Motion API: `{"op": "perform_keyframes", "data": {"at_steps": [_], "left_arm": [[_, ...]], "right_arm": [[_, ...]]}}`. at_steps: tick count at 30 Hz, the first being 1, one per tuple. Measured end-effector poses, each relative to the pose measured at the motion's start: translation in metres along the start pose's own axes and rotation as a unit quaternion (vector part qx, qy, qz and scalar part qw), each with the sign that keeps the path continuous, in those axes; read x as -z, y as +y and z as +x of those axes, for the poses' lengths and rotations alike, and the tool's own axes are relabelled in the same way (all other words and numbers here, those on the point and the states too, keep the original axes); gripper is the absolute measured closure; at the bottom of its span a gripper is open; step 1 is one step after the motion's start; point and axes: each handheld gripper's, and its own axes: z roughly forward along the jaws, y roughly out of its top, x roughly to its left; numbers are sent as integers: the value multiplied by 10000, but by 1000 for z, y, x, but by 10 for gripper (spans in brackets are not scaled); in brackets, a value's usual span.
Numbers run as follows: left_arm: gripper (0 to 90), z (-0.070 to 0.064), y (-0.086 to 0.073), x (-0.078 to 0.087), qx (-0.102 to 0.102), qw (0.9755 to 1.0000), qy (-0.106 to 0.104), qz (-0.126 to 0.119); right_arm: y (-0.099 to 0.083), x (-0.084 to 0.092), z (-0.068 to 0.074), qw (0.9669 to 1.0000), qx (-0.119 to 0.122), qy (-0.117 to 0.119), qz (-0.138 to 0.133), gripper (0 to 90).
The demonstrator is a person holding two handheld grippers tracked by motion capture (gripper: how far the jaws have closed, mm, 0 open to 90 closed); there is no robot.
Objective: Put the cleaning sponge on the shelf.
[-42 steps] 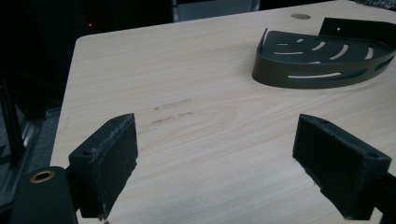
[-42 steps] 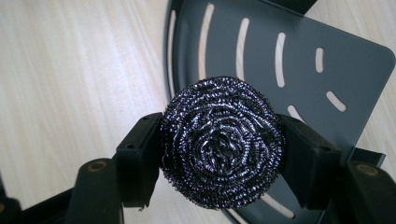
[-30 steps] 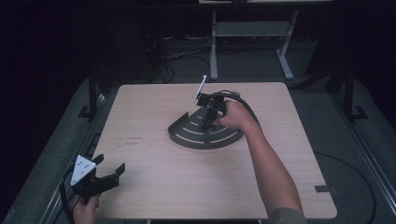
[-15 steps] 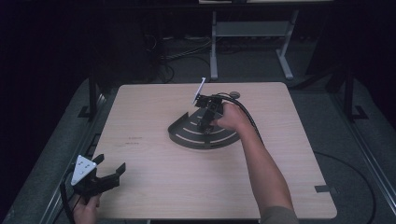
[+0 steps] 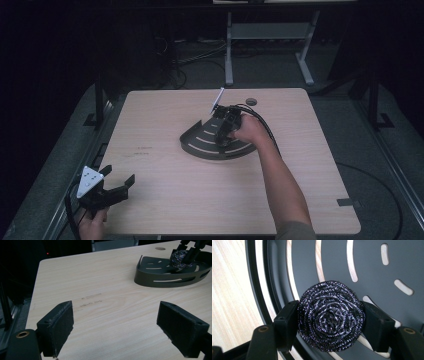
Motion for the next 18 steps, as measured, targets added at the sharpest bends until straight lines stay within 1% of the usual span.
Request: {"op": "perform_keyframes", "data": {"at_steps": [1,5,6,11,14,18], "left_arm": [[133,0,0,0,-9,10000,-3,2],[132,0,0,0,-27,10000,8,0],[133,0,0,0,-20,10000,10,4],[132,1,0,0,6,10000,23,1],[133,0,0,1,-39,10000,25,3],[132,0,0,1,-38,10000,23,5]], "right_arm": [[-1,-2,-1,10000,-34,17,-2,340],[0,-5,-2,10000,-31,-21,15,340],[0,-5,-2,10000,-61,-20,-22,340],[1,-8,-3,10000,-68,-17,-42,339],[3,-13,-2,9999,-94,-33,2,336],[3,-15,-3,9999,-102,-24,14,328]]}}
